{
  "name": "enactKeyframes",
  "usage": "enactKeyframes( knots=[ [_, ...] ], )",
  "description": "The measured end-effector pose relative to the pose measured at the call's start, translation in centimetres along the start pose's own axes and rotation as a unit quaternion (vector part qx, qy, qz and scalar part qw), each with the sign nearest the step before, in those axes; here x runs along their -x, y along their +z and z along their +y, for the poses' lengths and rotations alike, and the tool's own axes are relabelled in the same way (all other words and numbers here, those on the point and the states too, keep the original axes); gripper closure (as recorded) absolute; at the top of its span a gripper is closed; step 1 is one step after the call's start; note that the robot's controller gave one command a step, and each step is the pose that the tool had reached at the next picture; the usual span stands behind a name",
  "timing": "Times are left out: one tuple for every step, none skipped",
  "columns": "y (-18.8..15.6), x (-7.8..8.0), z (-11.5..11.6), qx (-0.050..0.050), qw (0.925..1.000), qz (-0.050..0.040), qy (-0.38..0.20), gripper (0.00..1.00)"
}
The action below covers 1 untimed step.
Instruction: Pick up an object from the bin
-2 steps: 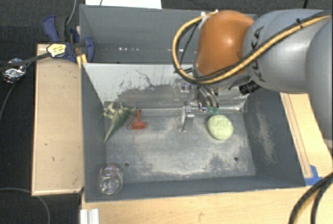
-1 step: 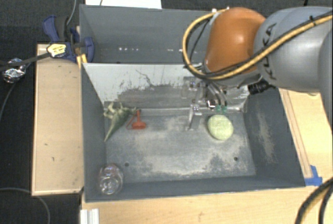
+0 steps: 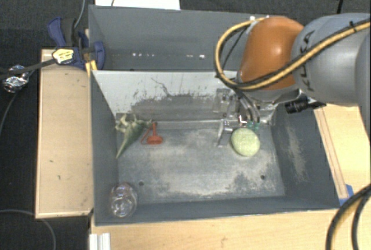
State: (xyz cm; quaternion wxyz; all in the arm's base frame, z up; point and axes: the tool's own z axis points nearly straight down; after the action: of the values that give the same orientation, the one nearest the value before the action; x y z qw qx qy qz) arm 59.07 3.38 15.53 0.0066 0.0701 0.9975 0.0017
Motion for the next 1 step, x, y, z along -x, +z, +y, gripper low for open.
enactKeyframes(
  knots=[
    [0.94, -1.57, -2.08, -0.001, 0.9997, 0.0078, -0.024, 0.00]
  ],
)
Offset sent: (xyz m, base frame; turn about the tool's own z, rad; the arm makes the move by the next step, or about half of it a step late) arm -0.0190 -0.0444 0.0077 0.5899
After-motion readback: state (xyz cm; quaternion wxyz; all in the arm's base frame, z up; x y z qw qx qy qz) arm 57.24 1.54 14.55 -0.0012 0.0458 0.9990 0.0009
